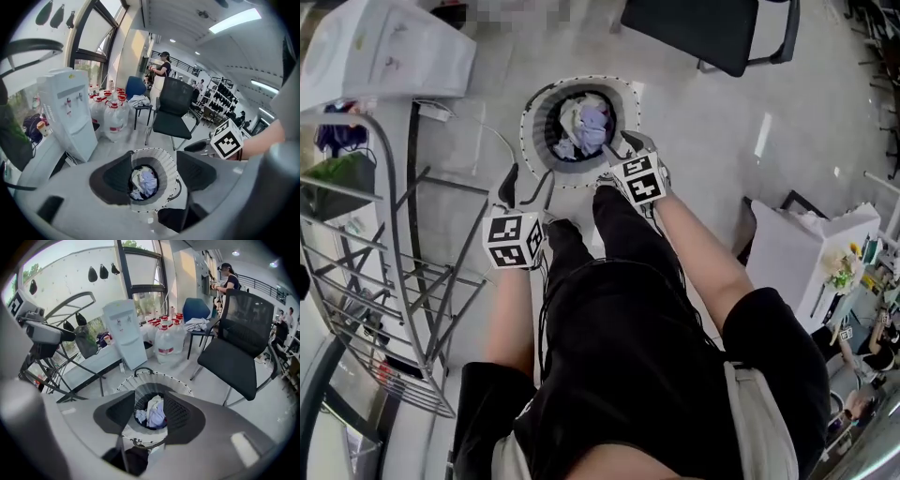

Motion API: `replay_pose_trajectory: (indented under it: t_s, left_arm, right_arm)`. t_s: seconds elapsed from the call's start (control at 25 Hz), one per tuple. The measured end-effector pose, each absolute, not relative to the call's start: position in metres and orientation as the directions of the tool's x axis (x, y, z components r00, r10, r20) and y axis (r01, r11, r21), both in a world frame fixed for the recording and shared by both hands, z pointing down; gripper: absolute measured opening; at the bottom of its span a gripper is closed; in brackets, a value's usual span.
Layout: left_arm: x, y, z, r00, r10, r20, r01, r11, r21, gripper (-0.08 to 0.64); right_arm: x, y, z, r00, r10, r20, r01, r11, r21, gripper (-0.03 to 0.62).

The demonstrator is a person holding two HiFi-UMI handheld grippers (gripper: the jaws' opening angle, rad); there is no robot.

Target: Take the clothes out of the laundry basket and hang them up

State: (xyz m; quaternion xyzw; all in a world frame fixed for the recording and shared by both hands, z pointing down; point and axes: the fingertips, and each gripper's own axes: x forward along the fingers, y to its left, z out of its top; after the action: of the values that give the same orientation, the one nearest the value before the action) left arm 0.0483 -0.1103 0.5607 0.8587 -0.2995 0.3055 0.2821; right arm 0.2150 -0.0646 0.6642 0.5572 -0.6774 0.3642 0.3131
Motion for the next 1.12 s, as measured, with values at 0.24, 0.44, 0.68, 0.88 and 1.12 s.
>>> replay_pose_trajectory:
  t_s: [0.24,0.44,0.68,0.88,1.12]
  left_arm:
    - [0.049,-0.1,0.614,0.585,-0.329,0.741,-0.738,-0.594,0.32,0.312]
    - [0.05,-0.111,0.664,0.564,-0.342,0.752,-0.774,-0.536,0.337,0.318]
    - [0.043,-0.108,0.716,0.531,-0.356,0.769,-0.821,-0.442,0.362,0.325]
    - [0.03,-0.097,0.762,0.508,-0.354,0.785,-0.844,-0.386,0.372,0.327]
    - [0.02,-0.081,0.805,0.481,-0.33,0.812,-0.863,-0.343,0.372,0.328]
  right_arm:
    - [0.211,-0.074,0.738,-0.232,-0.406,0.884,-0.963,0.221,-0.151,0.21]
    - [0.2,-0.097,0.807,-0.261,-0.333,0.906,-0.939,0.306,-0.158,0.213]
    - [0.186,-0.097,0.893,-0.266,-0.198,0.943,-0.86,0.49,-0.14,0.216]
    - [0.185,-0.089,0.969,-0.227,-0.097,0.969,-0.801,0.585,-0.13,0.216]
    - [0.197,-0.077,1.051,-0.138,-0.034,0.99,-0.793,0.603,-0.09,0.236]
